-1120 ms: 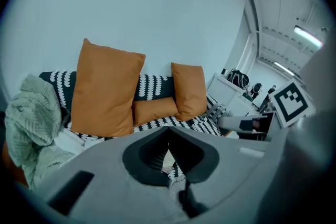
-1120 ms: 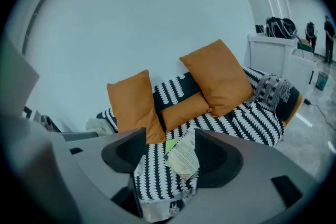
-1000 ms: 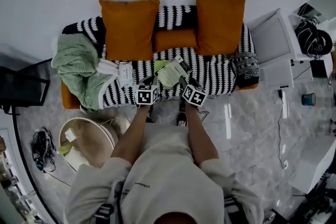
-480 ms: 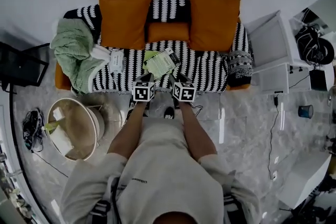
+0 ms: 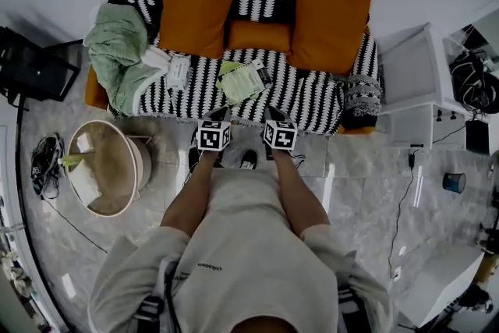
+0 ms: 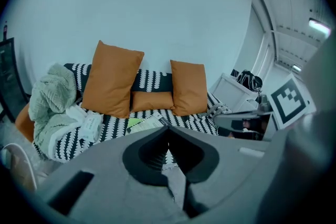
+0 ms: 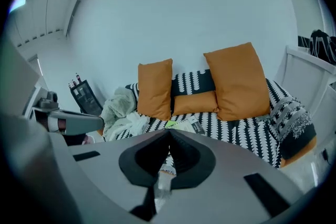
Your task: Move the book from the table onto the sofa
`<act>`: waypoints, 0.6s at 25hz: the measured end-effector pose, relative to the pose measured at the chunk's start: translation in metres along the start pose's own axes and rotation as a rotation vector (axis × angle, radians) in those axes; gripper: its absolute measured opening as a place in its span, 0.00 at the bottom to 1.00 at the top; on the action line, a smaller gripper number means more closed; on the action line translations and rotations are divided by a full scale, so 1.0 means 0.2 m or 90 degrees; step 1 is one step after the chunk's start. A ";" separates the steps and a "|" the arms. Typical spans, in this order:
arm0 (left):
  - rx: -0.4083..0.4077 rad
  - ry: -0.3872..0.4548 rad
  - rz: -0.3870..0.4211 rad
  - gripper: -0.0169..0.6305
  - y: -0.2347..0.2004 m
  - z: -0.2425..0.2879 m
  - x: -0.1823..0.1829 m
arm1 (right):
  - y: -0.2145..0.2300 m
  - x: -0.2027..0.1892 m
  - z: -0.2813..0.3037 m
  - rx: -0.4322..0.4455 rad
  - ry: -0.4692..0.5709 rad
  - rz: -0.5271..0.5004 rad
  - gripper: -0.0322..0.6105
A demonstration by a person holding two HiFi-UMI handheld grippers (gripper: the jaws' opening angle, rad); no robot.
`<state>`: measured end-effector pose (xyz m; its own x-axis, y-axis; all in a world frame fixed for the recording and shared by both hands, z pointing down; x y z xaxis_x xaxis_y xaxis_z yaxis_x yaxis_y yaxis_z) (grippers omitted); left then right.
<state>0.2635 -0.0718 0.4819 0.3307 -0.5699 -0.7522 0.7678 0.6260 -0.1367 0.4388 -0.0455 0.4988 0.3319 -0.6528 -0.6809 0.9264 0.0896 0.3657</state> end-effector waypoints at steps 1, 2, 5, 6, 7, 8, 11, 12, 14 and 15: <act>0.005 0.001 -0.003 0.04 0.00 -0.01 -0.01 | 0.01 -0.01 0.00 0.000 -0.006 -0.008 0.06; 0.009 0.002 -0.006 0.04 0.00 -0.01 -0.01 | 0.01 -0.03 -0.01 0.001 -0.012 -0.015 0.06; 0.011 0.003 -0.010 0.04 0.02 -0.01 -0.03 | 0.01 -0.04 -0.01 0.011 -0.023 -0.031 0.06; 0.010 0.006 -0.011 0.04 0.02 -0.01 -0.02 | 0.00 -0.03 0.00 0.018 -0.025 -0.036 0.06; 0.007 0.011 -0.012 0.04 0.02 -0.01 -0.01 | 0.00 -0.03 0.01 0.026 -0.028 -0.037 0.06; 0.003 0.017 -0.012 0.04 0.03 -0.01 0.00 | 0.00 -0.02 0.01 0.036 -0.031 -0.030 0.06; 0.000 0.030 -0.004 0.04 0.02 -0.01 0.03 | 0.00 -0.02 0.03 0.057 -0.038 0.004 0.06; 0.000 0.031 -0.002 0.04 0.01 -0.01 0.04 | 0.01 -0.02 0.03 0.057 -0.040 0.005 0.06; 0.003 0.026 0.000 0.04 -0.01 0.00 0.04 | 0.02 -0.04 0.04 0.054 -0.047 0.000 0.06; 0.006 0.023 0.001 0.04 -0.02 0.00 0.03 | 0.03 -0.06 0.04 0.053 -0.052 0.003 0.06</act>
<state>0.2629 -0.0767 0.4784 0.3123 -0.5486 -0.7755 0.7721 0.6222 -0.1292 0.4397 -0.0435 0.5151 0.3173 -0.7120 -0.6264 0.9057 0.0317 0.4228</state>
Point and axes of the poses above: the fingertips, and each gripper's own axes: z forward along the fingers, y to its right, x out of its top, the point moved 4 cm from there along -z, backward along the fingers, and after that the axes turned 10 degrees about z, right-handed, at the moved point
